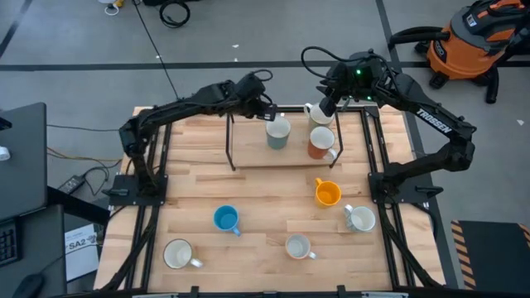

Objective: Place coffee mugs
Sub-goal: Put the light blue cup on the shelf

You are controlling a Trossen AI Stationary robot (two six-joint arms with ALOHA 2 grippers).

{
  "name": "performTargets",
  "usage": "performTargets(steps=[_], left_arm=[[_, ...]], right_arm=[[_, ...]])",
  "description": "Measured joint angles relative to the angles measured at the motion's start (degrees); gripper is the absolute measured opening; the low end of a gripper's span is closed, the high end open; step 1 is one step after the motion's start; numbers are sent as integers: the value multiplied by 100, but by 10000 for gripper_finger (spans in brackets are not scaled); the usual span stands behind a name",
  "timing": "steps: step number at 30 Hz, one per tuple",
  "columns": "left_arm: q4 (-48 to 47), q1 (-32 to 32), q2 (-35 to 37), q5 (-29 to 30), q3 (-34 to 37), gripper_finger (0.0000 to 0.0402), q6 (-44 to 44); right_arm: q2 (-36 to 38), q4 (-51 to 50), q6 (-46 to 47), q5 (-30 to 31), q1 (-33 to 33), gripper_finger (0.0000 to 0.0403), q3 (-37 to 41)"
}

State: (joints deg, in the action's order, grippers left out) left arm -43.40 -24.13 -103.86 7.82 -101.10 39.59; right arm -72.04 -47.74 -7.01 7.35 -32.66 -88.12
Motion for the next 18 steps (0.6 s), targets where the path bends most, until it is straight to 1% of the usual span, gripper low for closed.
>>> performTargets(steps=[4, 9, 12, 15, 18], left_arm=[[-70, 80, 448, -26, 0, 100, -717], [-454, 263, 1007, -17, 0, 100, -1600], [-697, 460, 1353, -17, 0, 100, -2403], [-991, 710, 1674, -19, 0, 100, -3087], [-1373, 933, 1976, -25, 1, 100, -3406]], right_arm=[[-1, 2, 425, -2, 0, 103, 0], [-1, 16, 868, -4, 0, 103, 0], [-1, 76, 899, -34, 7, 103, 0], [-1, 250, 903, -297, 35, 103, 0], [-13, 515, 905, -582, 109, 103, 0]])
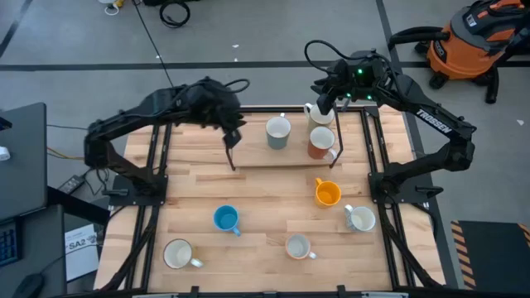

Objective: Place coffee mugs
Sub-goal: Put the light blue cup on the shelf

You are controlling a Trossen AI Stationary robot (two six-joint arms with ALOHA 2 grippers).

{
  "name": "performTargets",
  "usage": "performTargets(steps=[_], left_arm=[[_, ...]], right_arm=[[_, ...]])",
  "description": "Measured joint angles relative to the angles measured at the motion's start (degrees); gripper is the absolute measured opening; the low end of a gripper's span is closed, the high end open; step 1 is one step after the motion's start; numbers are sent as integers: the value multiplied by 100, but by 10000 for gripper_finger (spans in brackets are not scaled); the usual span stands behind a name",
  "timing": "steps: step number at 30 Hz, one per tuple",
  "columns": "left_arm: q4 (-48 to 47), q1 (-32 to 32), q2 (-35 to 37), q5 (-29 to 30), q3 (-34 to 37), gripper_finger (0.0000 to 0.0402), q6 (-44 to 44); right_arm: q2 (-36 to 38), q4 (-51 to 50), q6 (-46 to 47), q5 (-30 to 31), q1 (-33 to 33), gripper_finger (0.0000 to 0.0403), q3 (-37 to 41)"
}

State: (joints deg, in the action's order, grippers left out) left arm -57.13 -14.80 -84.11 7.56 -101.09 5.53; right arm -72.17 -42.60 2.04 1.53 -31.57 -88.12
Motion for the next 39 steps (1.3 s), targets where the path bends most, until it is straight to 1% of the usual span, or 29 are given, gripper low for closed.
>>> performTargets(steps=[2, 4, 6, 11, 14, 19, 23, 27, 32, 39], left_arm=[[-236, 110, 248, 10, 142, 100, -36], [-232, 235, 543, 13, 478, 100, -1], [-182, 310, 906, 9, 987, 100, 155], [305, 427, 1826, 9, 2284, 100, 644], [517, 449, 2295, 10, 2878, 100, 913], [748, 449, 2823, 10, 3567, 100, 1199], [804, 449, 3013, 12, 3880, 100, 1228], [843, 449, 3026, 10, 4017, 100, 1227], [937, 449, 3015, 12, 4077, 100, 1201], [941, 449, 3016, 10, 4077, 100, 1190]], right_arm=[[-66, 235, 96, -123, 78, 103, 0], [-180, 395, 248, -291, 126, 103, 0], [-345, 528, 294, -447, 197, 103, 0], [-876, 672, 297, -597, 343, 109, 0], [-1228, 823, 388, -635, 376, 126, 0], [-1772, 862, 987, -635, 333, 165, 2], [-2146, 805, 1103, -632, 260, 180, 2], [-2437, 654, 1075, -629, 208, 181, 2], [-2632, 379, 813, -616, 150, 181, 2], [-2618, 150, 429, -111, 138, 181, 2]])
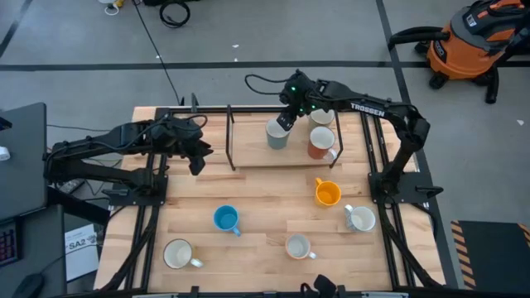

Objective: Place coffee mugs
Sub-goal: Put the light blue cup on the shelf

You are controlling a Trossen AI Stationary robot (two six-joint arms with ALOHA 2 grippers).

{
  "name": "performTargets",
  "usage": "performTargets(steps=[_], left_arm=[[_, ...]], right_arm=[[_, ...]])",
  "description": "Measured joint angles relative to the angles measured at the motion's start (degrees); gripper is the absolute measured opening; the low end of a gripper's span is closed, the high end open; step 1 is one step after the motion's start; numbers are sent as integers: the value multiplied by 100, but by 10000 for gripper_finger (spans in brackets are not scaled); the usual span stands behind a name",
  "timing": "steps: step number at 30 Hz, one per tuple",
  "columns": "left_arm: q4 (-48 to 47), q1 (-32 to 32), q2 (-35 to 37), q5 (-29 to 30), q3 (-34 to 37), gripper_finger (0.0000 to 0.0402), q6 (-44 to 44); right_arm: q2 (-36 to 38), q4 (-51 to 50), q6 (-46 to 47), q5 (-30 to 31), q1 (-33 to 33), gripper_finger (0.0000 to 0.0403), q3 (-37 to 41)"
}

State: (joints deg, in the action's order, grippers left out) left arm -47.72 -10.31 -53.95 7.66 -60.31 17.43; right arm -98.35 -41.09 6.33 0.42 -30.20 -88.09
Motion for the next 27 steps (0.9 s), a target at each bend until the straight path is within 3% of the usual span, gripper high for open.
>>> performTargets(steps=[27], left_arm=[[-6, 0, -2, 0, 0, 100, -2]], right_arm=[[-352, -481, -53, 141, 41, 169, 15]])
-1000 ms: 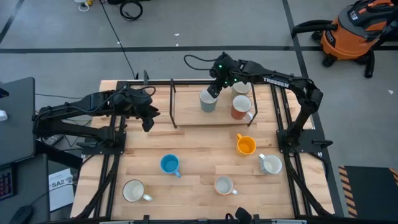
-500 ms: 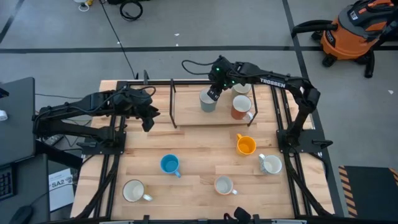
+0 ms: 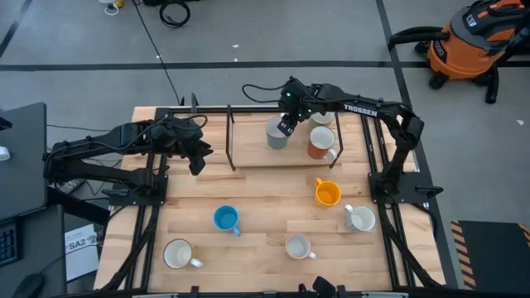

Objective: Place coffee mugs
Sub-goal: Put the light blue cup on the shelf

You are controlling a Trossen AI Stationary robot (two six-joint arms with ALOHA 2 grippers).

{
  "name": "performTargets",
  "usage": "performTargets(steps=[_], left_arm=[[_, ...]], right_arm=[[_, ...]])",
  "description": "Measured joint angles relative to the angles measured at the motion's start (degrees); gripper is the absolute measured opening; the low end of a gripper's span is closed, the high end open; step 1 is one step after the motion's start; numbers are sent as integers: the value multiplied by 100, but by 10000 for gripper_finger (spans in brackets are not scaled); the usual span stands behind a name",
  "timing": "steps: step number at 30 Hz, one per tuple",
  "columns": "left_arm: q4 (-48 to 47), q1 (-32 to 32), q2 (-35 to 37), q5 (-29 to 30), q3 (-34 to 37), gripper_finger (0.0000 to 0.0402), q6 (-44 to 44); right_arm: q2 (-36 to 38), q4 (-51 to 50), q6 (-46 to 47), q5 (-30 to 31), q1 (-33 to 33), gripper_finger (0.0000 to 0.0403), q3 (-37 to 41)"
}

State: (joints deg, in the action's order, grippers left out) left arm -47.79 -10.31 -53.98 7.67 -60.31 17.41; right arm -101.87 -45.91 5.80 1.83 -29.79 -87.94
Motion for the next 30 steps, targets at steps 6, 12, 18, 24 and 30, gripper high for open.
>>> performTargets(steps=[6, 12, 18, 24, 30], left_arm=[[0, 0, 0, 0, 0, 100, 0], [0, -1, 0, 2, 0, 100, 0], [1, 0, 0, 2, 0, 100, 0], [2, 0, 0, 2, 0, 100, 0], [2, 0, 0, 2, 0, 100, -1]], right_arm=[[-52, 10, -2, -1, 12, 153, 7], [-52, 15, -48, 4, 7, 112, 7], [-52, 19, -252, 3, -59, 49, 7], [-48, 26, -459, -73, -246, 32, 4], [-45, 19, -901, -240, -553, 41, 2]])
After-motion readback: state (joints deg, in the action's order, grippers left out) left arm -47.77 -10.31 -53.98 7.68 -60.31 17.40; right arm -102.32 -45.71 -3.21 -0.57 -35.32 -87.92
